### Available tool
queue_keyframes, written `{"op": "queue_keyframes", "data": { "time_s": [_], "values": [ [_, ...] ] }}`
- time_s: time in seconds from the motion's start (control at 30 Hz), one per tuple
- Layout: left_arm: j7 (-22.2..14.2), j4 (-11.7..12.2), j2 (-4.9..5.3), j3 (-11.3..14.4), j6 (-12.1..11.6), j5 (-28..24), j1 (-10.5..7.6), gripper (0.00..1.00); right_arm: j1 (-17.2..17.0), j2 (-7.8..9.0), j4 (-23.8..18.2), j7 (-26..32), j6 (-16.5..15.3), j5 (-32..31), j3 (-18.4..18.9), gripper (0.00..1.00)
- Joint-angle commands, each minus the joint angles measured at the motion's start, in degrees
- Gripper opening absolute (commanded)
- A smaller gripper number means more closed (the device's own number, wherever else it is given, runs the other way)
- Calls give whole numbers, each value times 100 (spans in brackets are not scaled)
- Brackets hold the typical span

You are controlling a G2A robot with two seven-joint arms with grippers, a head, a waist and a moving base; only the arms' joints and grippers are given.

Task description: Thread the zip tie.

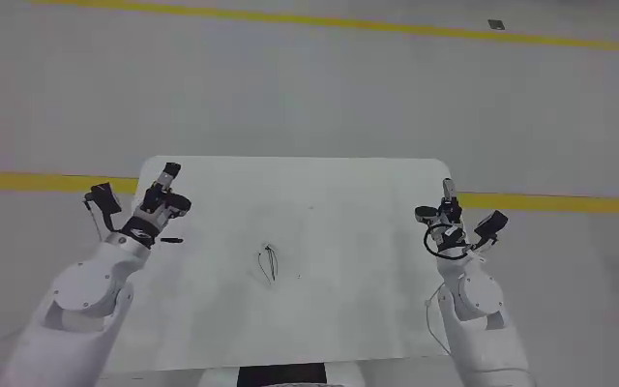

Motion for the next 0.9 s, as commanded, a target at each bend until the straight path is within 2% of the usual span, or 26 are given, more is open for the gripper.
{"op": "queue_keyframes", "data": {
  "time_s": [0.0, 0.07, 0.1, 0.13, 0.17, 0.87],
  "values": [
    [-438, -85, 29, 42, 107, 192, 8, 100, 0, 0, 0, 0, 0, 0, 0, 100],
    [-1024, -189, 72, 114, 344, 419, 24, 100, 0, 0, 0, 0, 0, 0, 0, 100],
    [-1456, -234, 95, 180, 414, 442, 39, 100, 0, 0, 0, 0, 0, 0, 0, 100],
    [-2117, -215, 118, 224, 522, 137, 54, 100, 0, 0, 0, 0, 0, 0, 0, 100],
    [-2482, -200, 143, 173, 513, 76, 28, 100, 0, 0, 0, 0, 0, 0, 0, 100],
    [-2482, -200, 143, 173, 513, 76, 28, 100, 0, 0, 0, 0, 0, 0, 0, 100]
  ]
}}
